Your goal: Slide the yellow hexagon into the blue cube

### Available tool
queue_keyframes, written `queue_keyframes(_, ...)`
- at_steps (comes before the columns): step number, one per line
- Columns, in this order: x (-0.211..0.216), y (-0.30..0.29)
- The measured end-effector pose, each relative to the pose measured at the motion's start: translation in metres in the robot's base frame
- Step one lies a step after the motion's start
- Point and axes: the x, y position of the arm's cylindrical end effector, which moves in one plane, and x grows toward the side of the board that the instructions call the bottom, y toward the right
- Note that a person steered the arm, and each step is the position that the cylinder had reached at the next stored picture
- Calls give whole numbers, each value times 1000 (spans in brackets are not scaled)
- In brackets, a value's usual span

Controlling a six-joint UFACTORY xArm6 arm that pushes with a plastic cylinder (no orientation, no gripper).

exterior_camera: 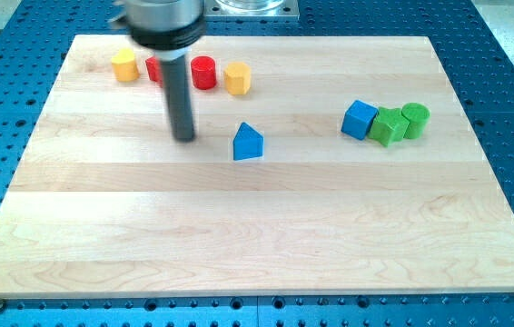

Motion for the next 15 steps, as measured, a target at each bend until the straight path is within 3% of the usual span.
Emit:
queue_keyframes(2,-2,231)
queue_keyframes(3,7,129)
queue_keyframes(4,-21,-34)
queue_keyframes(5,-76,-52)
queue_keyframes(6,-103,20)
queue_keyframes(8,-147,61)
queue_keyframes(10,-108,215)
queue_keyframes(11,-126,171)
queue_keyframes(12,-136,171)
queue_keyframes(13,-121,202)
queue_keyframes(14,-92,204)
queue_keyframes(15,-91,206)
